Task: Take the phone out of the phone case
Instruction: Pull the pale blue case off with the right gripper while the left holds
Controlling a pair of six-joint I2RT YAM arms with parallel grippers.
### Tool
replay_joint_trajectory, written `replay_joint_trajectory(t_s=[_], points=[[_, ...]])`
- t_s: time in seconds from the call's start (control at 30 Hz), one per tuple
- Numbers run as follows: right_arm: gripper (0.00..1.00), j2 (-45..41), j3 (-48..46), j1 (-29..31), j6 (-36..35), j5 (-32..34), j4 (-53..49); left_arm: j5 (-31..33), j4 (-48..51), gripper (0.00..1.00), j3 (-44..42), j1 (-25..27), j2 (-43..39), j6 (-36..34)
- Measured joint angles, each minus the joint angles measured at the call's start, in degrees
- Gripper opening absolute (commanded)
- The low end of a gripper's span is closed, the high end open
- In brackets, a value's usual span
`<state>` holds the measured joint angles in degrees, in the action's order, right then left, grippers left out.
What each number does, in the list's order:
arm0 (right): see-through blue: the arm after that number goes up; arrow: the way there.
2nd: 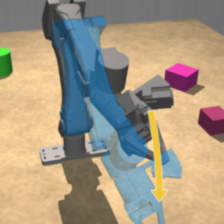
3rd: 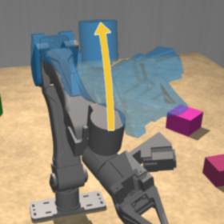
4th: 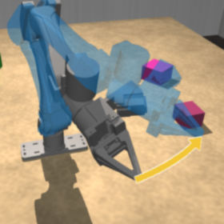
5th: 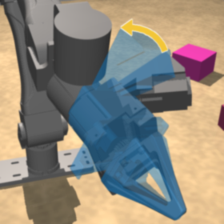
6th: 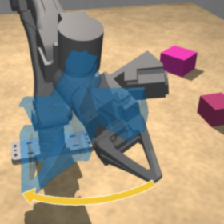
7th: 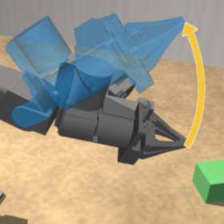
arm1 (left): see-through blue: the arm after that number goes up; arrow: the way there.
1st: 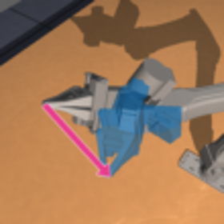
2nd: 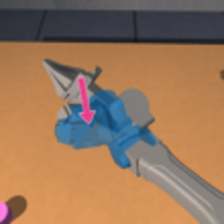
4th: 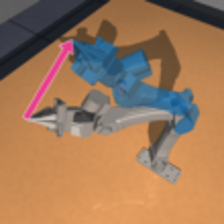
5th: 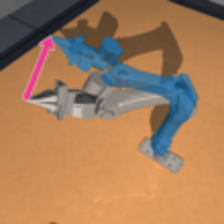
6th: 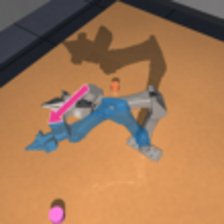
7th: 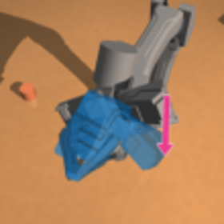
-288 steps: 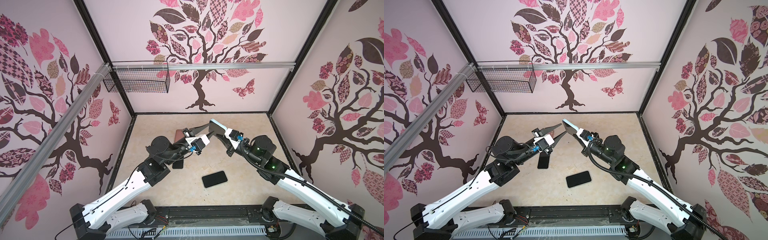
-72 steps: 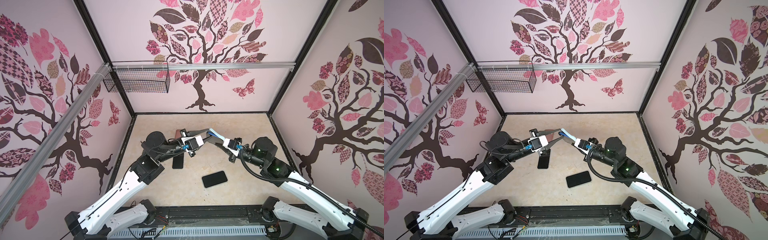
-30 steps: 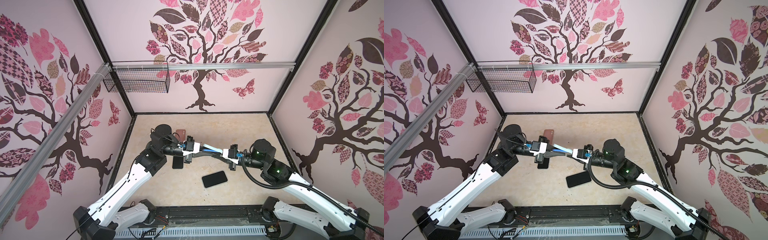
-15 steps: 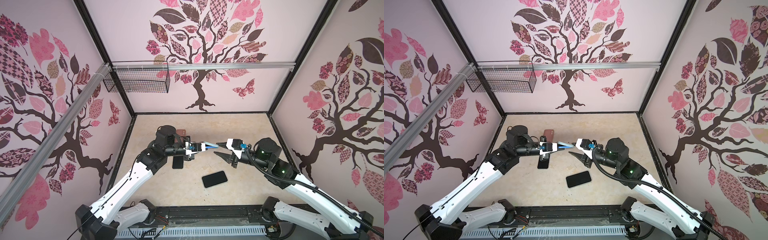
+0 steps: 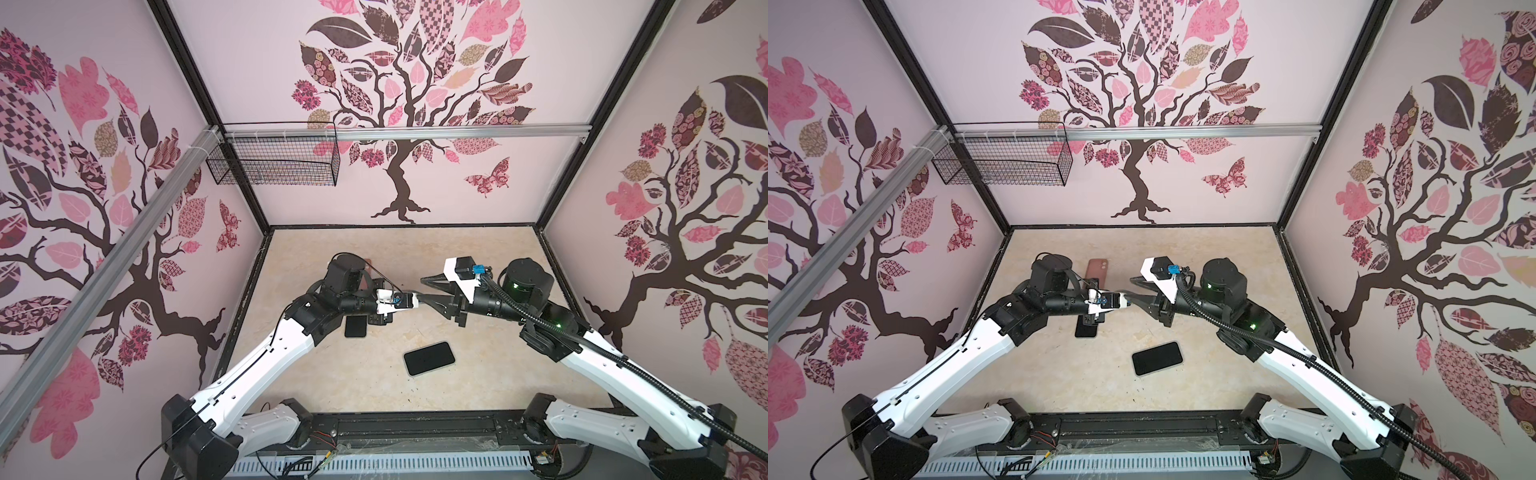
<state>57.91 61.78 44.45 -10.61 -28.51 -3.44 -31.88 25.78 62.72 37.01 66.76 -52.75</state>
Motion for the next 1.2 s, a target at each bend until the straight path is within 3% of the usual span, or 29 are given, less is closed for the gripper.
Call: replay_joint_trajectory(t_s=[0.23, 0.5, 1.2], points=[[0.41, 0.39, 0.11, 0.04, 0.44, 0.76, -0.59, 0.20, 0.46, 0.00, 0.00, -0.13, 0.09, 0.26], [0.41, -2.97, -4.20, 0.07, 3.13, 7.32, 1.53, -1.27, -2.60, 0.00, -0.02, 0.44, -0.61, 0.87], [0.38, 1.51, -0.63, 0.11, 2.45, 9.14, -2.73, -2.23, -3.02, 0.00, -0.02, 0.48, -0.63, 0.85]])
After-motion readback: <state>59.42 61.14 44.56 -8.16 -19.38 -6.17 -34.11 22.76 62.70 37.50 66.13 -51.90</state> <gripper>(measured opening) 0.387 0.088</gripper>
